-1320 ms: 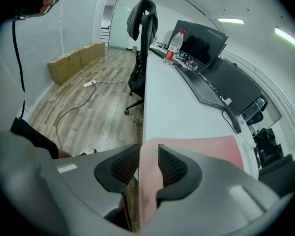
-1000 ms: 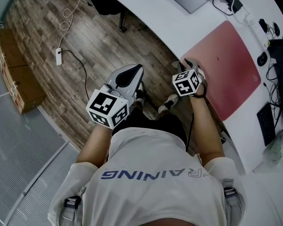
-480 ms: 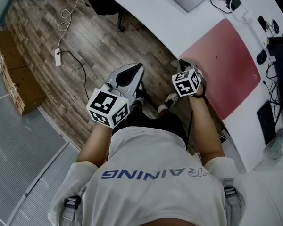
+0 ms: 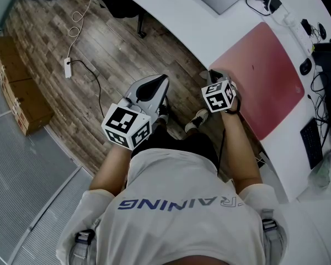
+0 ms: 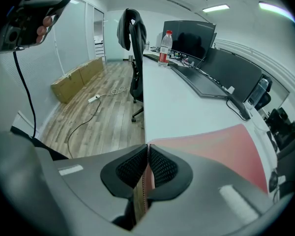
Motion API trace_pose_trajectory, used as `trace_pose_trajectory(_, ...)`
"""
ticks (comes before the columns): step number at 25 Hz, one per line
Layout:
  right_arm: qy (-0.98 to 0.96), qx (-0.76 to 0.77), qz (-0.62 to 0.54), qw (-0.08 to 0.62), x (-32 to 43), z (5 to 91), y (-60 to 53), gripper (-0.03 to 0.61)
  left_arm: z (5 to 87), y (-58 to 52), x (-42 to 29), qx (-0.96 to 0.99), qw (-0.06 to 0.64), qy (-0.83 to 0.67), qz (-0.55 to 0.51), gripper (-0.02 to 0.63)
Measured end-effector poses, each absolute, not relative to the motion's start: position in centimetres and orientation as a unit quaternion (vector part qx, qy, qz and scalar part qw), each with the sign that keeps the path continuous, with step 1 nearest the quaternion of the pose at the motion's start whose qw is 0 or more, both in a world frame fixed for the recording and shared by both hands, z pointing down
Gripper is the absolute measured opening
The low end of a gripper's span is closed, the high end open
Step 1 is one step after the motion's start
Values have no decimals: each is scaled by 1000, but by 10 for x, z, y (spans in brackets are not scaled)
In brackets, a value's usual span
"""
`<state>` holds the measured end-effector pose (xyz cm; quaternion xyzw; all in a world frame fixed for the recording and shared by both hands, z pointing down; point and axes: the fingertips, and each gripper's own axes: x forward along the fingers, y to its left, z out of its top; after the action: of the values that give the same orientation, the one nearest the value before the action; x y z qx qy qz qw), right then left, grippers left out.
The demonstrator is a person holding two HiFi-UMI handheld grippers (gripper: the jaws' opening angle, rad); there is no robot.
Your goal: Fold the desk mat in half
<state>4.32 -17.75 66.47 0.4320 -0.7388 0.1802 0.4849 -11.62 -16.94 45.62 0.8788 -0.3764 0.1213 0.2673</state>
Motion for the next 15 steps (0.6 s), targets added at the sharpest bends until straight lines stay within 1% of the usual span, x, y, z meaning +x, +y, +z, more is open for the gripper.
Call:
trace_pose_trajectory(9, -744, 434, 174, 478, 43, 662, -176, 28, 454, -168, -114, 880, 265, -374, 123, -2)
trace_pose_trajectory(15, -748, 454, 167, 455, 47, 645, -178, 28, 448, -169, -105, 885, 258, -366, 123, -2)
